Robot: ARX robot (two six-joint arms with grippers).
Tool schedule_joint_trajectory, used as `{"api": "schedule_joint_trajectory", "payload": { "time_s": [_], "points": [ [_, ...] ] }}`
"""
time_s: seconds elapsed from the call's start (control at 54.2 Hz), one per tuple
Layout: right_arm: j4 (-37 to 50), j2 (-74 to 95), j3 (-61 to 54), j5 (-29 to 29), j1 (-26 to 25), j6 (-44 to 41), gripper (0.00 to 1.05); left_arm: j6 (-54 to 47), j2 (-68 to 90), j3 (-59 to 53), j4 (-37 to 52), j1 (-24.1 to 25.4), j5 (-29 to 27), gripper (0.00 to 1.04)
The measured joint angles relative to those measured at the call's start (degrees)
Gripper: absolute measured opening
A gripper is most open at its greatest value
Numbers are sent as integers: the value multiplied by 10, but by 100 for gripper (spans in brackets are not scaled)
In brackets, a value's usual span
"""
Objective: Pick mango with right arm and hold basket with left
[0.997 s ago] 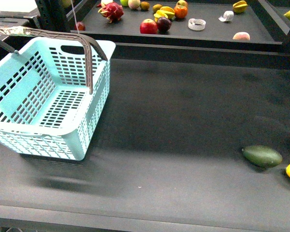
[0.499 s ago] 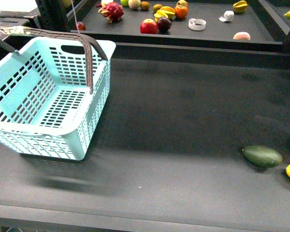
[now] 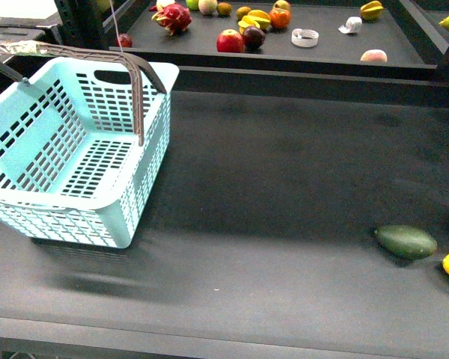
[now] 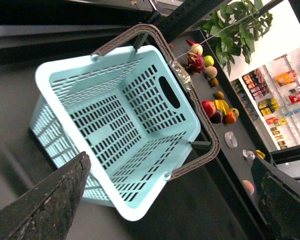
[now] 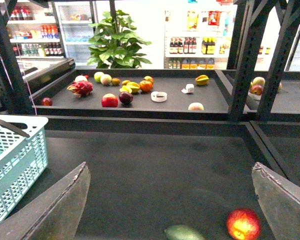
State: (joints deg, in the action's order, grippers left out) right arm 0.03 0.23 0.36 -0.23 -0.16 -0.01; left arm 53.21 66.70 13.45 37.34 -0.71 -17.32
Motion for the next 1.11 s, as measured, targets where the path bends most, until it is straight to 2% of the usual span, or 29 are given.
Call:
{"api": "schedule_joint_trajectory", "payload": {
  "time_s": [0.148, 0.388, 0.683, 1.108],
  "points": [
    [0, 0, 0, 0, 0, 0, 96, 15, 172, 81, 50, -11, 8, 97],
    [0, 0, 0, 0, 0, 0, 96, 47, 358, 235, 58, -34, 36, 97],
    [0, 0, 0, 0, 0, 0, 96, 94, 472, 387, 28, -57, 48, 97],
    [0, 0, 0, 0, 0, 0, 96, 110, 631, 594, -32, -62, 65, 97]
  ]
}}
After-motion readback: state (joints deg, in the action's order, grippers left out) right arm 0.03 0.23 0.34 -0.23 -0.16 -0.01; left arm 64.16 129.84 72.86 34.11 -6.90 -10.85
